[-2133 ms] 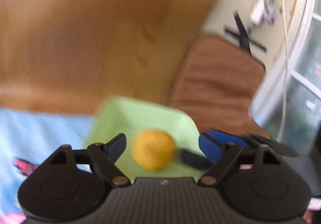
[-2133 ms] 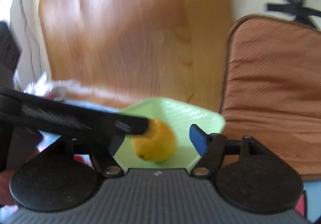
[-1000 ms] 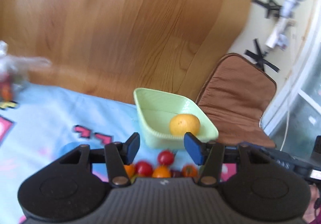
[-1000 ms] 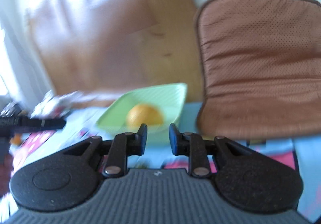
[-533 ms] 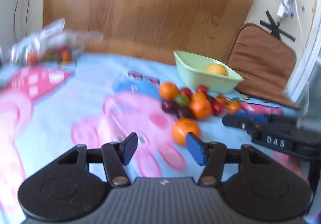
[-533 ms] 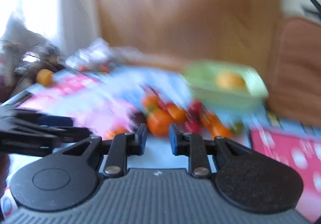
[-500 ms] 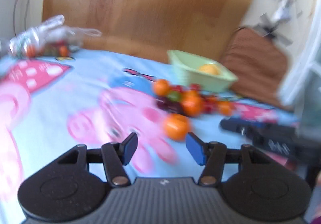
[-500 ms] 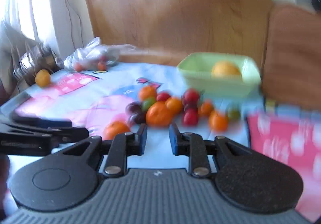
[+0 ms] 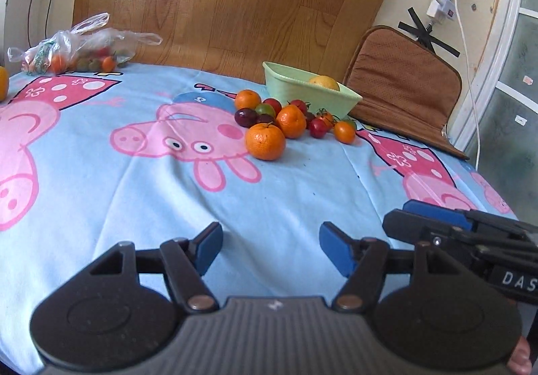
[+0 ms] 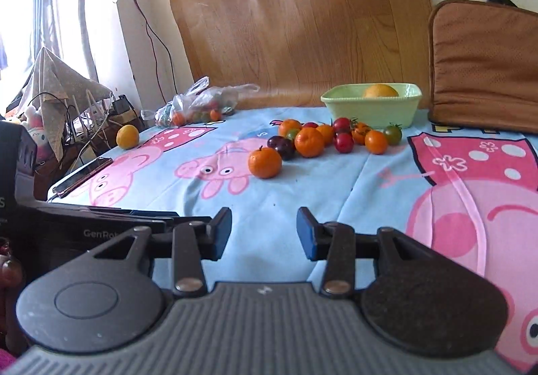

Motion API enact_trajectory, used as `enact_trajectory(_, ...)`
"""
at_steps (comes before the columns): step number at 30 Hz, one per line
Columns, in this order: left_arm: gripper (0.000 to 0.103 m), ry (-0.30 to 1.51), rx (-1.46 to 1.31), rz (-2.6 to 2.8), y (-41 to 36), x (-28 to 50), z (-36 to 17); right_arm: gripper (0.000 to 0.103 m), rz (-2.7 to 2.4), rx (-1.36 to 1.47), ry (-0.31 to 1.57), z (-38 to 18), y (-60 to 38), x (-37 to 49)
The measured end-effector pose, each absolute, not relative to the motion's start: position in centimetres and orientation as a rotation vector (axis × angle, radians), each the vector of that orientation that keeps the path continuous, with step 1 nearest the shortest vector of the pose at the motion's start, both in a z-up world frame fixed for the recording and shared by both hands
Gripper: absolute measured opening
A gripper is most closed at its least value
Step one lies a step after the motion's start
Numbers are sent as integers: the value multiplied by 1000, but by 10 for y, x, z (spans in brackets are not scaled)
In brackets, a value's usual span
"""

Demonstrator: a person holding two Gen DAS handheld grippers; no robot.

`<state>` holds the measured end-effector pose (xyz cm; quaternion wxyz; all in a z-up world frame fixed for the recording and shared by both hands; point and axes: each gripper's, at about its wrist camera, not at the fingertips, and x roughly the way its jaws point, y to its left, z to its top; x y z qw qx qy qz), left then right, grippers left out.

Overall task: Organize fruits
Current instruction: 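Withdraw the left tool from the basket back over the fruit pile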

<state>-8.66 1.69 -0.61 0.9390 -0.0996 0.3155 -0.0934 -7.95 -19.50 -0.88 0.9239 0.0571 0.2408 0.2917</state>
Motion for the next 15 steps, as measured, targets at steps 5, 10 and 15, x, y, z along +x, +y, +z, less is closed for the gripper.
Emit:
enact_trajectory(5,65,625,-190,-181,19,-86,-5,45,605,114,510,-12,-192,-78)
enact_trajectory(10,65,596,-124,-179,16,-72,2,36,566,129,499,-6,-195,-61)
enact_trajectory(15,65,563,-23,-199,1,-31,6,20,556,246,585,7,-194,-4)
